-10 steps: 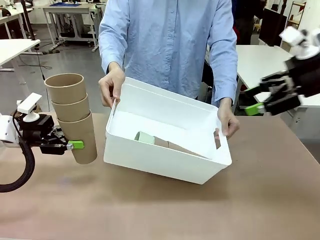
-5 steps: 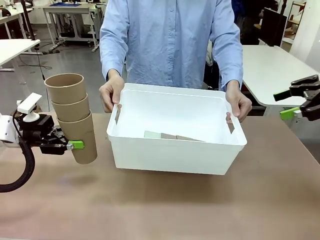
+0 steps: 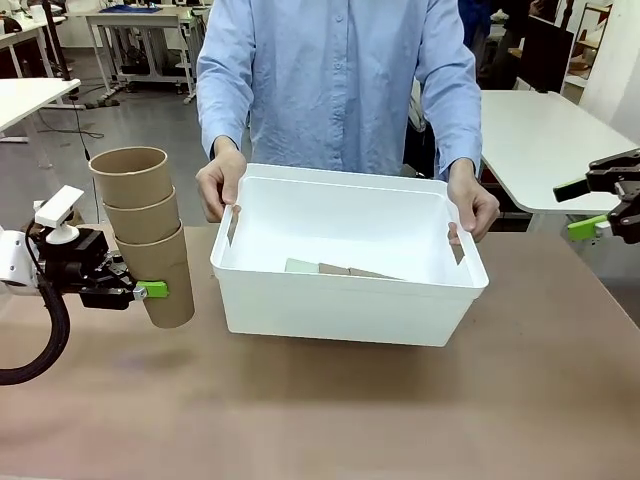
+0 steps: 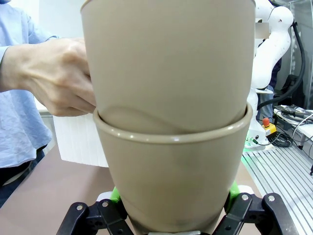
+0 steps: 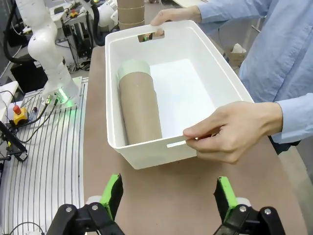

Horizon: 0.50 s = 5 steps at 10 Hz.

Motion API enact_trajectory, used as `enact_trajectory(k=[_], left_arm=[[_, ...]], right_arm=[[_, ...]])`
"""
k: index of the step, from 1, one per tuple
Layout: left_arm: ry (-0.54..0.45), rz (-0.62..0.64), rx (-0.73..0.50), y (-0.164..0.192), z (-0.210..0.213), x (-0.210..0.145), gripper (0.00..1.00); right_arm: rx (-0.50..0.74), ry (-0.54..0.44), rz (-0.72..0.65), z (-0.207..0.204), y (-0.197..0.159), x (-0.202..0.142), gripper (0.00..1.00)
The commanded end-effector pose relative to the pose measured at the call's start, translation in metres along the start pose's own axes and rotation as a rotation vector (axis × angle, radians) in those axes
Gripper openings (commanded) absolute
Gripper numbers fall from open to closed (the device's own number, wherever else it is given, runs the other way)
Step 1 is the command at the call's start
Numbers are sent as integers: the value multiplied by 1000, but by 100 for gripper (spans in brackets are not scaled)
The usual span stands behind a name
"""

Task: Stack the cups and store them in the basket.
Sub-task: Place the stack of Reusable plastic cups into the Pantry Basket.

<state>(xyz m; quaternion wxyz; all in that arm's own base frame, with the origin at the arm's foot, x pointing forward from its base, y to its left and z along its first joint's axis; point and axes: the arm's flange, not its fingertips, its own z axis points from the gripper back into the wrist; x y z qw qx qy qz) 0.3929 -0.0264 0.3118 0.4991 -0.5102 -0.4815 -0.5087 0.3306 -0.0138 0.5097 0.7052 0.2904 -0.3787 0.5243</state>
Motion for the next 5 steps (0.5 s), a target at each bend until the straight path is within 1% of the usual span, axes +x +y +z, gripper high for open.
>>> enact_trajectory(k=[1,5], left_arm=[[-3,-12,-5,-1,0,5,85],[-3,-12,-5,-1,0,5,85]], right_arm=[[4,-10,-6,0,-1,1,100],[4,-10,-6,0,-1,1,100]])
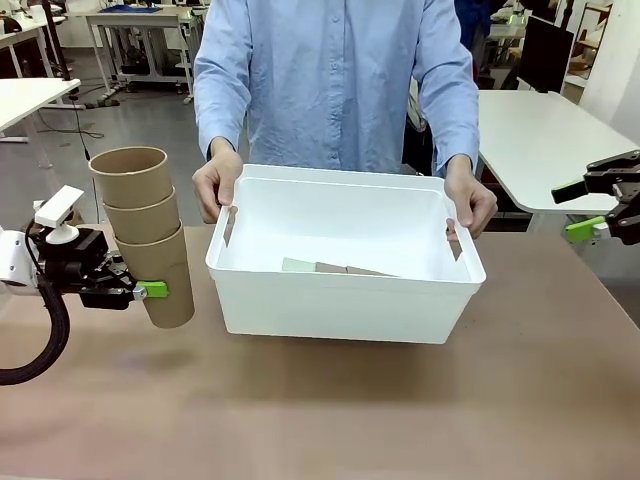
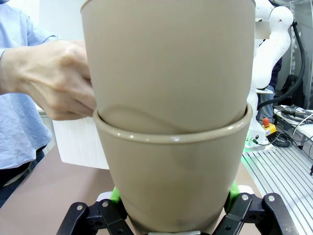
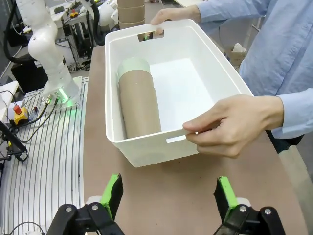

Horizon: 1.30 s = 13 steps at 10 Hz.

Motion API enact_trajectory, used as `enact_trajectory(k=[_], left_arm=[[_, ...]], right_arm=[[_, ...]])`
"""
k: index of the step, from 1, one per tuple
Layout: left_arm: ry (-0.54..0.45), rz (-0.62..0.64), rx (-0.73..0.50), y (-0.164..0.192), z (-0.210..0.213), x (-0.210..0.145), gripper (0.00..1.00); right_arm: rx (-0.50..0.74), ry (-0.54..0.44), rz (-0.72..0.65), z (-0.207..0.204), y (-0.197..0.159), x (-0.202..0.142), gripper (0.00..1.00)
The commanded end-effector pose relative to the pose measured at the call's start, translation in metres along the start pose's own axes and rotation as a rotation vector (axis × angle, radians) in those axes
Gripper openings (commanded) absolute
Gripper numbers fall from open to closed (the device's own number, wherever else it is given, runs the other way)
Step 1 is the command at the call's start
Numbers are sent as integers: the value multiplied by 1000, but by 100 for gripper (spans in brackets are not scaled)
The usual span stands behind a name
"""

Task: Stack the cups and store them in the basket.
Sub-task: Place the stack of Reusable plastic cups into the Pantry Basket.

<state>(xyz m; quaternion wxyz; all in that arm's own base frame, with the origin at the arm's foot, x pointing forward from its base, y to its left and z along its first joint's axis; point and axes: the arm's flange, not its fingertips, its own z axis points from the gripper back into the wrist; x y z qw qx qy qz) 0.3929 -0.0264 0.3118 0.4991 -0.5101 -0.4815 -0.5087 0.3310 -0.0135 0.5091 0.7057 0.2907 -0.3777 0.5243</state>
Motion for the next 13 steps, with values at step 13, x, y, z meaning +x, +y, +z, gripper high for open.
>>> enact_trajectory(k=[13], left_arm=[[30,9,59,-2,0,17,85]], right_arm=[[3,-11,-5,1,-1,2,100]])
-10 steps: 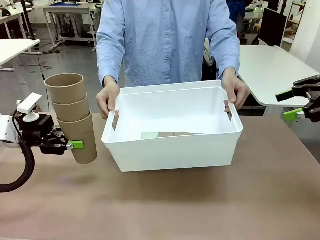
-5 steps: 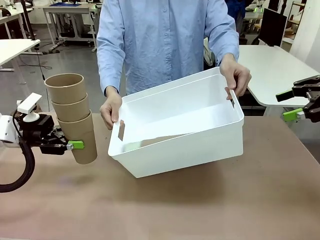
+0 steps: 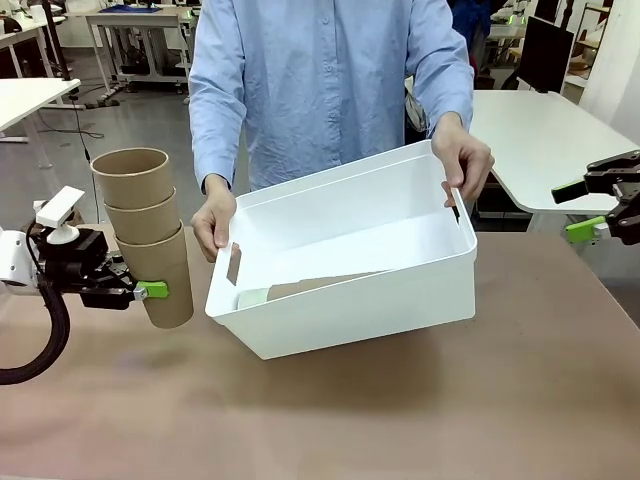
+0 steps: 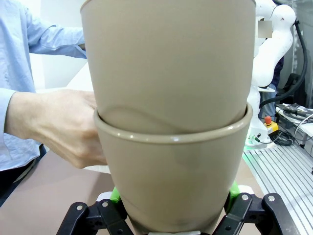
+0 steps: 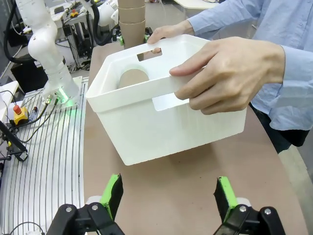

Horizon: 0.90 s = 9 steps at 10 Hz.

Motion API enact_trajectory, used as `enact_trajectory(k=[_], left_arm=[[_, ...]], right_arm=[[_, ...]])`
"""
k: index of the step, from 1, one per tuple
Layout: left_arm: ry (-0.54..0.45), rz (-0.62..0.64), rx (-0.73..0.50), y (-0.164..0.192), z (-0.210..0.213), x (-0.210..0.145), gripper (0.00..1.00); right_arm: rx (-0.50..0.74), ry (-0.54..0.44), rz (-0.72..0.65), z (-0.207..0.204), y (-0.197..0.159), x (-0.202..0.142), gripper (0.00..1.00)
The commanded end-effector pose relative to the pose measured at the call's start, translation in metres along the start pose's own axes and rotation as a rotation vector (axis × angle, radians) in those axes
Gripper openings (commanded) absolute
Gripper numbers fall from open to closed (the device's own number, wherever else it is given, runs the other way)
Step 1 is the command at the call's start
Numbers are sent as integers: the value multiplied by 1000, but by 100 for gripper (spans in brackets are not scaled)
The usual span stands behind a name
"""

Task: Stack the cups and store them in the basket.
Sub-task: Place the stack of Reusable plastic cups into the Pantry Basket.

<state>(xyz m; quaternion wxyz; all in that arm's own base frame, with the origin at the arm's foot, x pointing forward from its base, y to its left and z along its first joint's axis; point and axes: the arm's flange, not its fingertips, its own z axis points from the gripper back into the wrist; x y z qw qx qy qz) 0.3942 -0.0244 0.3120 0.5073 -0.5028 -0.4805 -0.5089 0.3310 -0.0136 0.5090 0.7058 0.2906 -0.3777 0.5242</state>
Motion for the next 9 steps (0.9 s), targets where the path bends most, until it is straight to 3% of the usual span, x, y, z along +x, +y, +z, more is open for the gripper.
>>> enact_trajectory(k=[1,4,9], left_arm=[[27,44,81,-7,2,41,85],[139,48,92,-21,-9,115,85],[397,56,106,-27,-72,242,85]], right_arm=[[3,-11,-4,1,-1,2,100],[3,-11,-4,1,-1,2,100],[3,-11,-4,1,-1,2,100]])
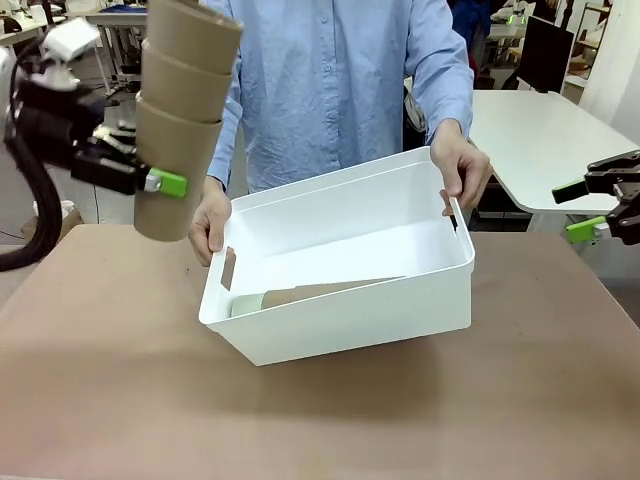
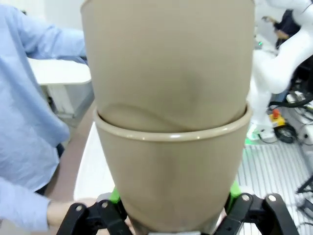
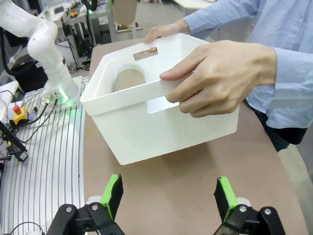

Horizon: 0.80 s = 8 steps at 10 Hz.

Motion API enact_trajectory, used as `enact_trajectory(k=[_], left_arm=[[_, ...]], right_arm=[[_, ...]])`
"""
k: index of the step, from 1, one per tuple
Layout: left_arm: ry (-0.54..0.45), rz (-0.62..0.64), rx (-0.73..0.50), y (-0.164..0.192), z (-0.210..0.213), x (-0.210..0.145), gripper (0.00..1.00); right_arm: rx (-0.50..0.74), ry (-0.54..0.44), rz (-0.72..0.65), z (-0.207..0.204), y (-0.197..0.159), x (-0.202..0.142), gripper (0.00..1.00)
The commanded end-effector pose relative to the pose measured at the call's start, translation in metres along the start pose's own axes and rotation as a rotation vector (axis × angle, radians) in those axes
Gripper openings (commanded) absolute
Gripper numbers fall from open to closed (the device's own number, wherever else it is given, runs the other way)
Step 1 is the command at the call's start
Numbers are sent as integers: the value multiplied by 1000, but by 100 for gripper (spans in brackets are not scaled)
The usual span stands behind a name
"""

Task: Stack the cups and store them in the basket.
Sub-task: Place the stack of Reusable plastic cups into the Pantry Basket.

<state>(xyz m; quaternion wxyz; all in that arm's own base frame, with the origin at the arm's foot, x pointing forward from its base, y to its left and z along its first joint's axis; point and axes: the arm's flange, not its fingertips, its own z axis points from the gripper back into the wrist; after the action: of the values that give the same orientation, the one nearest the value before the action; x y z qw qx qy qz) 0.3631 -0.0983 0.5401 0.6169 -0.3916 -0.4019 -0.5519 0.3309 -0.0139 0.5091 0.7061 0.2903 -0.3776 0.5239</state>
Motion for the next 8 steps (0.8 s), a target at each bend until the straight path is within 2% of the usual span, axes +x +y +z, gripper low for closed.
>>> enact_trajectory(k=[1,5,8], left_arm=[[114,18,29,10,-16,30,85],[310,45,66,42,-89,52,85],[432,26,75,55,-146,44,85]], right_arm=[[4,-12,-4,1,-1,2,100],[4,-12,-4,1,-1,2,100],[4,-12,-4,1,-1,2,100]])
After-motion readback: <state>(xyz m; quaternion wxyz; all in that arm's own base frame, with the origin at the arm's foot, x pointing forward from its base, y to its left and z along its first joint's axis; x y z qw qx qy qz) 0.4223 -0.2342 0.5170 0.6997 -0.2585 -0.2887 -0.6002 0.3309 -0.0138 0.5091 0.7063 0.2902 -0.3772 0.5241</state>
